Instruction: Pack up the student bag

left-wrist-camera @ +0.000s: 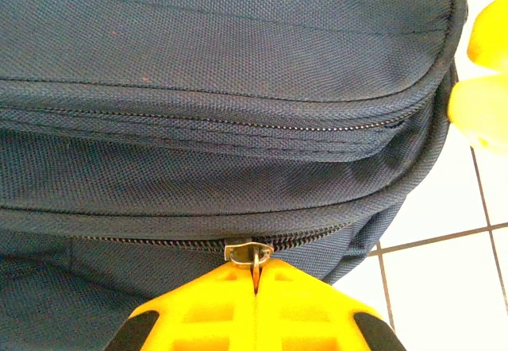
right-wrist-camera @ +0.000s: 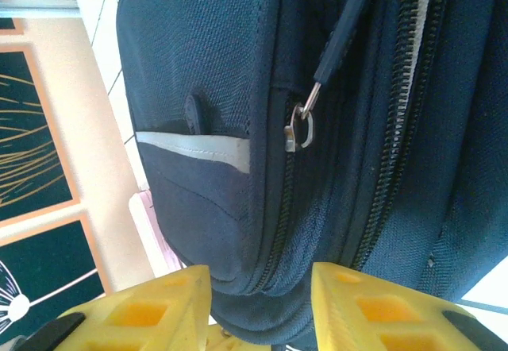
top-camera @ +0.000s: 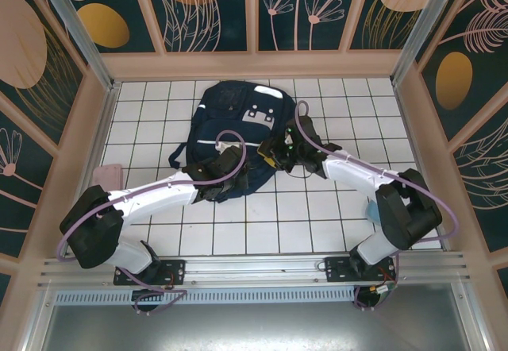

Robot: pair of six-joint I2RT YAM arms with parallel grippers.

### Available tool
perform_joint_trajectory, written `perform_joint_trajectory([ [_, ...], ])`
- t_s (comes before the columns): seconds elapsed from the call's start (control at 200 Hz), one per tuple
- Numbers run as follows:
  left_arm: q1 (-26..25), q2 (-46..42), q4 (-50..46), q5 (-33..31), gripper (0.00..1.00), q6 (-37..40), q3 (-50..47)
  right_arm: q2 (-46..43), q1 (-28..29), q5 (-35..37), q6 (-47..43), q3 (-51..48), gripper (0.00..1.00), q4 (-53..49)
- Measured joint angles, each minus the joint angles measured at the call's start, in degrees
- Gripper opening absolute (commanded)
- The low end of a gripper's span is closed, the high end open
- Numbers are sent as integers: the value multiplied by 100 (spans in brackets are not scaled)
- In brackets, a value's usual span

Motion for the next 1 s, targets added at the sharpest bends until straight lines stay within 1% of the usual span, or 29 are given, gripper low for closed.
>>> perform_joint_trajectory([
  [0.08, 0, 0, 0, 4, 0, 39, 0, 90, 0, 0, 35, 2, 34, 22],
  [0.24, 0, 22, 0, 44, 0, 203, 0, 297, 0, -7, 98, 72, 32, 61],
  [0.33, 0, 24, -2, 63, 0, 334, 0, 413, 0, -17, 129, 114, 24, 164],
  [0.47, 4, 24, -9, 44, 0, 531, 0, 568, 0, -55, 118, 188, 5, 164],
  [0.531, 4, 24, -50, 2, 0, 581, 9, 605, 0, -59, 105, 229, 0, 94],
  [0.766, 4, -17, -317, -306, 0, 590, 61, 439, -103, 15, -223, 245, 0, -98],
  [0.861, 46, -136, -365, -358, 0, 592, 61, 125, -356, 44, -452, 111, 0, -227],
  [1.001, 96, -306, -444, -356, 0, 601, 59, -332, -901, 151, -809, -107, 0, -481],
])
